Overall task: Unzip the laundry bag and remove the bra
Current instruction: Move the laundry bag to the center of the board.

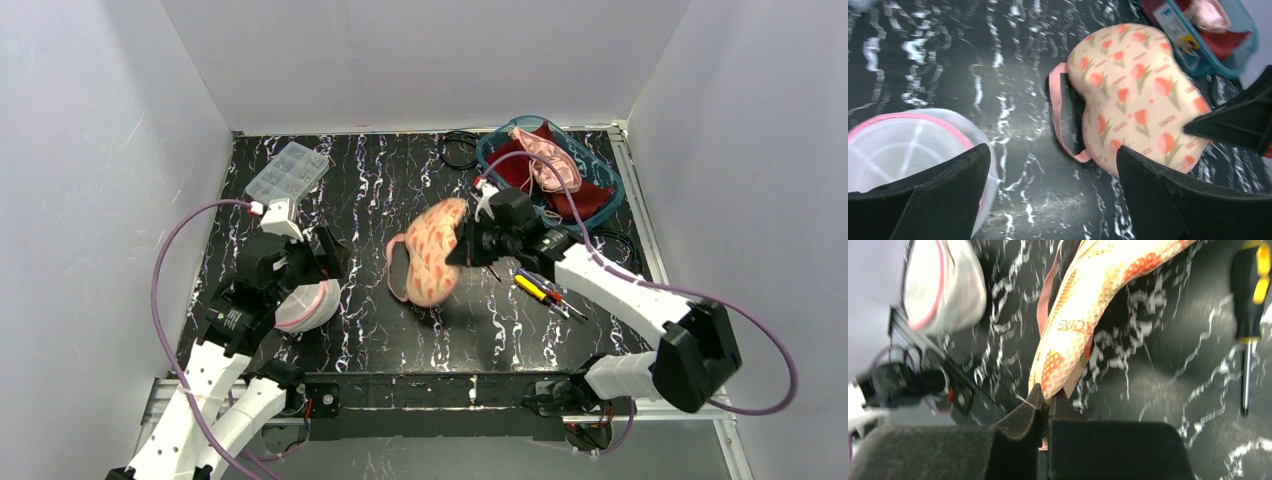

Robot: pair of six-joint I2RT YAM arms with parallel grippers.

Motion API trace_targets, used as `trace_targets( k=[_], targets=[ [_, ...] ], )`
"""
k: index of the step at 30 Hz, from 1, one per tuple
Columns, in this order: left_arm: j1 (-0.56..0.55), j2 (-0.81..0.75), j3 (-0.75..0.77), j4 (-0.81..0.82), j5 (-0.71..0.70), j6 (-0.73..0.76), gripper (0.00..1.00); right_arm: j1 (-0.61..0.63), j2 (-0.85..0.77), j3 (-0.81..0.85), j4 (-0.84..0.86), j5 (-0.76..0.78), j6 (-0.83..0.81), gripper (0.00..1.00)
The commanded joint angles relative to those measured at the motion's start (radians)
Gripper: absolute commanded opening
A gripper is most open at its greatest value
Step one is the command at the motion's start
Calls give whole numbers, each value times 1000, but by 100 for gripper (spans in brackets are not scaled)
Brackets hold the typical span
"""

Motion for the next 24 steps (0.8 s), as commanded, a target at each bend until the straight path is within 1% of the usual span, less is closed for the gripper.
trace_targets(
  k=[1,4,7,11,14,17,19,20,22,23,24],
  targets=[
    [-2,22,-23,23,266,-37,94,4,-123,-100,-134,-117,-119,1],
    [-3,33,-67,39,401,-90,94,5,-168,-182,-134,-128,-125,1],
    [-23,27,-123,53,455,-123,93,4,-162,-241,-120,-141,-135,1],
    [-96,39,-162,46,428,-145,94,4,-117,-270,-106,-145,-164,1],
    [-167,54,-163,37,350,-158,94,4,-68,-254,-110,-139,-196,1],
    [-210,75,-146,18,277,-162,94,4,-16,-207,-134,-107,-230,1],
    [-217,95,-117,-26,216,-157,94,5,20,-170,-144,-60,-234,6],
    [-218,103,-100,-53,180,-153,94,5,34,-152,-148,-40,-233,11],
    [-218,116,-65,-106,117,-147,93,4,43,-127,-148,-3,-219,25],
    [-218,116,-56,-128,78,-147,93,4,35,-124,-145,9,-207,34],
    [-218,111,-54,-142,62,-150,93,5,20,-124,-143,24,-195,46]
  ],
)
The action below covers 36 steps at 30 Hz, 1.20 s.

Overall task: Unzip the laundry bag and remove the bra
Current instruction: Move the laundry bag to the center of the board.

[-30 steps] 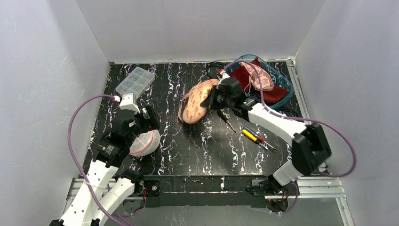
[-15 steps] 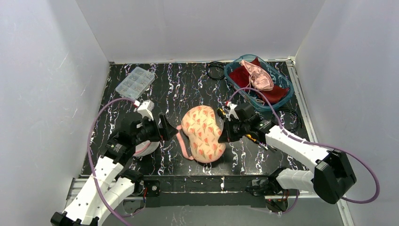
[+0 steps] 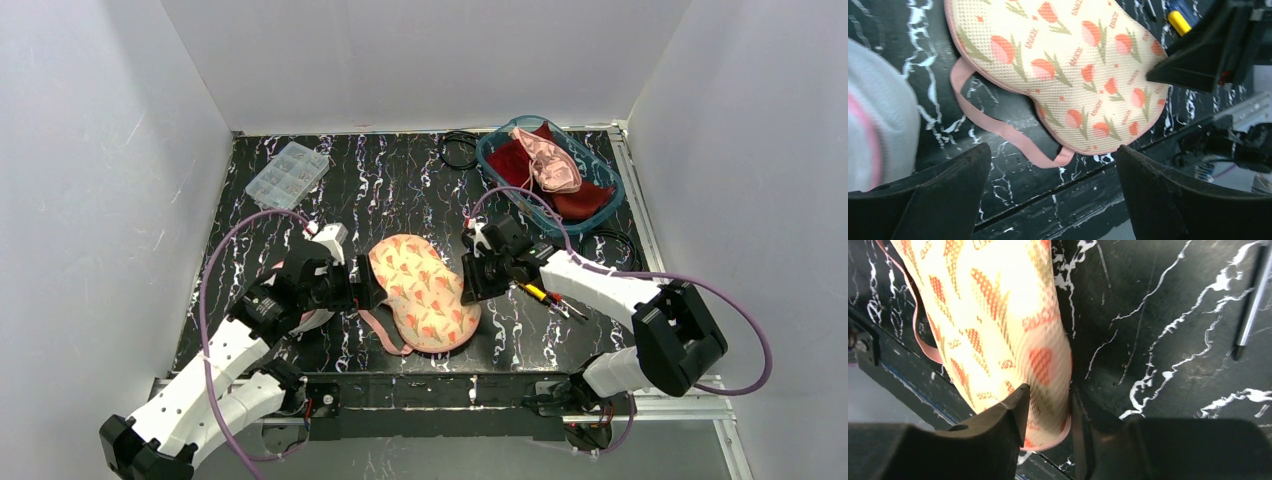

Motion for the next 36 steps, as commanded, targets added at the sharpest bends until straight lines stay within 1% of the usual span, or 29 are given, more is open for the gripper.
trace_targets(
  k=[1,2,4,5,9,11,13,16,20,21,25,27,29,31,34,36],
  targets=[
    [-4,-15,59,-112,-159,-1,93,3,-48,58,10,90,12,56],
    [-4,-28,52,-117,-165,-5,93,3,-74,52,2,105,21,64],
    [-4,-56,35,-121,-178,-15,92,4,-136,35,-14,120,36,77],
    [-4,-69,28,-121,-181,-18,92,3,-174,22,-24,123,42,81],
    [-5,-66,25,-120,-148,-10,92,4,-325,-52,-35,95,88,82],
    [-8,-46,28,-117,-125,-9,92,4,-391,-114,-23,56,118,81],
    [-17,-25,25,-110,-111,-16,91,5,-444,-189,32,25,171,80],
    [-56,-4,7,-80,-77,-62,90,5,-517,-297,121,28,237,80],
    [-193,17,-45,19,-95,-190,90,6,-581,-390,238,105,324,79],
    [-234,28,-55,40,-135,-226,89,6,-584,-406,278,122,341,79],
    [-392,92,-54,78,-278,-348,89,6,-508,-402,382,205,361,78],
    [-419,113,-56,80,-317,-382,89,5,-435,-372,410,228,338,78],
    [-423,124,-69,92,-326,-396,89,5,-364,-349,428,246,320,77],
    [-423,129,-83,97,-330,-388,88,5,-307,-349,469,234,314,74],
    [-424,141,-72,48,-374,-370,87,6,-250,-369,533,177,329,59],
    [-422,145,-64,30,-391,-351,86,17,-248,-394,561,158,351,51]
  ],
)
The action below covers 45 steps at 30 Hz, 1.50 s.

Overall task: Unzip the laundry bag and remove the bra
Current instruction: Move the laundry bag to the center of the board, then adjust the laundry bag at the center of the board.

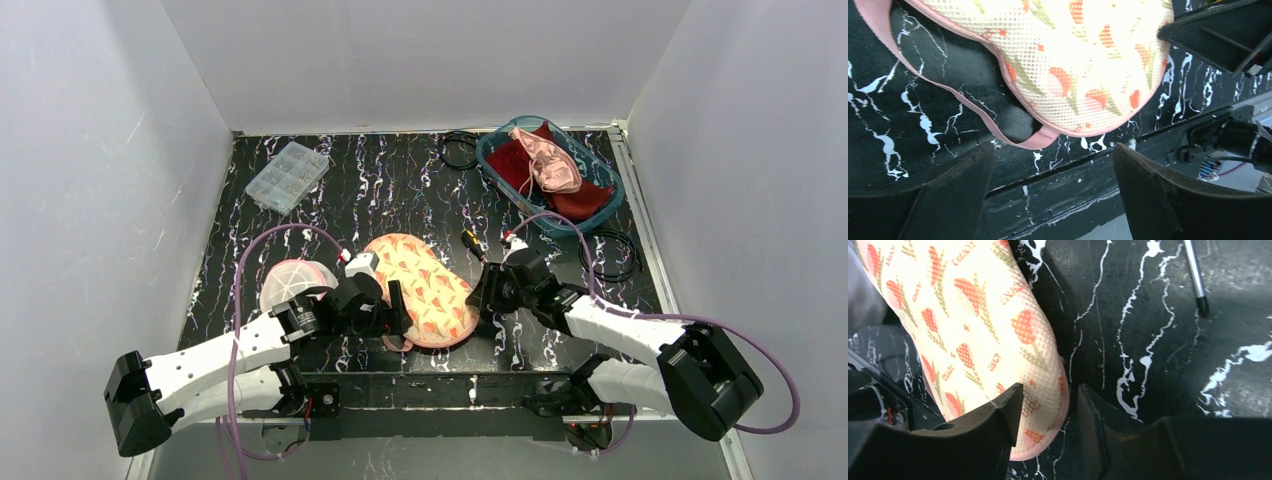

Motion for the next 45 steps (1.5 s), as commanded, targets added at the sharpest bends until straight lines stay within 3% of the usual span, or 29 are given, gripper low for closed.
trace_targets(
  k=[1,4,8,12,16,19,22,25,31,41,43,45],
  targets=[
    [-3,5,11,-50,-101,13,85,24,4,-19,143,-36,30,49],
    [-3,13,13,-42,-114,27,85,76,-11,-62,167,-28,73,45],
    [-2,53,31,-37,-125,47,84,175,-31,-86,140,-4,98,47],
    [-3,58,64,-81,-151,69,84,192,-158,-45,-63,120,39,71],
    [-3,0,87,-151,-196,85,85,179,-213,75,-196,238,-55,82],
    [-4,-55,91,-195,-212,87,86,134,-83,206,-206,205,-124,83],
    [-3,-106,76,-216,-201,76,87,1,96,294,-93,-3,-150,83],
    [-4,-141,51,-224,-160,58,87,-55,291,421,-41,-135,-202,83],
    [-3,-221,20,-203,-56,99,90,-70,633,761,-217,-218,-432,86],
    [-3,-306,16,-232,-28,136,91,-114,859,851,-192,-414,-492,83],
    [-3,-310,7,-234,-28,130,91,-115,884,853,-181,-447,-482,78],
    [-3,-307,9,-250,-31,126,91,-115,888,839,-152,-475,-459,65]
  ],
)
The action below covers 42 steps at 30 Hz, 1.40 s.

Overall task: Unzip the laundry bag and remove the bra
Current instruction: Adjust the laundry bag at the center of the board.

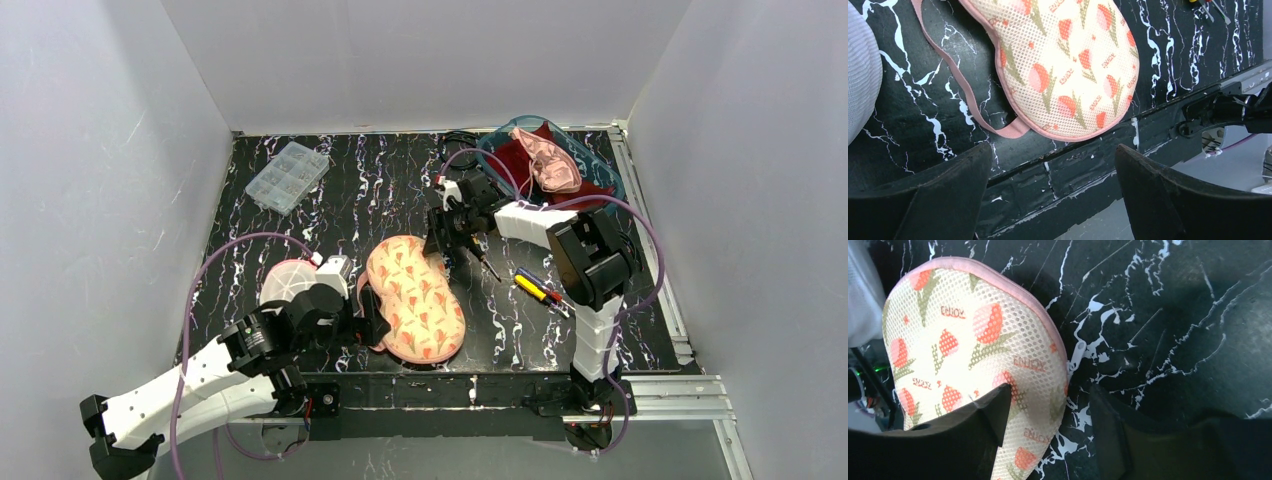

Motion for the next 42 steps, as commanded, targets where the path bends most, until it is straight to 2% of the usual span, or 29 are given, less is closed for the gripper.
trace_targets(
  k=[1,3,7,10,16,19,27,30,35,37,42],
  targets=[
    [-3,-2,-4,-56,0,7,91,-3,40,-19,36,-107,21,56],
    [-2,1,3,-70,-9,6,91,-2,23,-45,57,-117,43,43],
    [-2,-4,2,-71,-17,3,91,-6,-55,-142,117,-121,97,23],
    [-2,2,-2,-62,-21,-1,91,-12,-160,-257,193,-96,180,1],
    [-2,48,-12,-5,-8,-7,91,-16,-413,-497,311,60,390,1],
    [-2,93,-17,38,-6,-12,90,-4,-554,-634,413,177,550,1],
    [-3,198,25,109,-77,-68,89,116,-893,-969,607,654,973,1],
    [-3,233,66,123,-113,-85,88,238,-996,-1031,619,936,1067,1],
    [-2,278,102,134,-124,-108,88,296,-1027,-997,462,1122,1229,1],
    [-2,277,89,140,-124,-125,88,315,-1019,-994,447,1179,1277,1],
    [-4,266,28,146,-86,-179,88,375,-920,-972,442,1188,1291,1]
  ],
)
